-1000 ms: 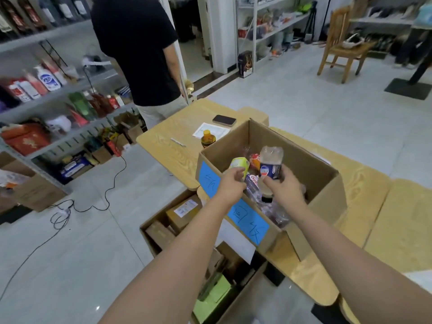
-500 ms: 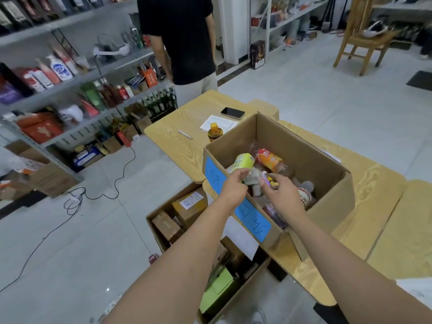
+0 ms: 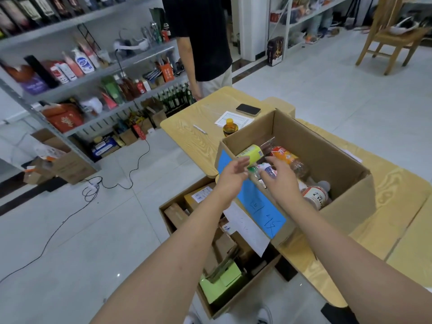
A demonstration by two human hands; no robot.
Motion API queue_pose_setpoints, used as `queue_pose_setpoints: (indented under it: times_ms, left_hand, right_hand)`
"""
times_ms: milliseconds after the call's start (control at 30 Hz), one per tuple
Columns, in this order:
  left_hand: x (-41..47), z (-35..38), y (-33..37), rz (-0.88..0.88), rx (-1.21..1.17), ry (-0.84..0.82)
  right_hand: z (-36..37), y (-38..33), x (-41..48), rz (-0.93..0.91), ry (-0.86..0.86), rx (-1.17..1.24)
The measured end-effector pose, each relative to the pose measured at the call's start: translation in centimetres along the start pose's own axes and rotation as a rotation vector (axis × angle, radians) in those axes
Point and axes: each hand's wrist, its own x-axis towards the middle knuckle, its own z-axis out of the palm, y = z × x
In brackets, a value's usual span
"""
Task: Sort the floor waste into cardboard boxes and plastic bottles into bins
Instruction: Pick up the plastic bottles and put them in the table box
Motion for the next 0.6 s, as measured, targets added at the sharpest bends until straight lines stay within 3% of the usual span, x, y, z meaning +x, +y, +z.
queue_pose_setpoints:
  times_ms: [300,600]
  left_hand:
    - [-3.7,-11.2,-1.9,-0.021,-0.016,0.188]
    - [-11.3,-25.3,-6.8,-0.057,-0.112,0.354]
  right_hand:
    - [8.7,-9.0,-0.1,-0.126,-0.139,0.107]
    - [20.3,-18.4,-6.2,-0.24,-0.291,0.066]
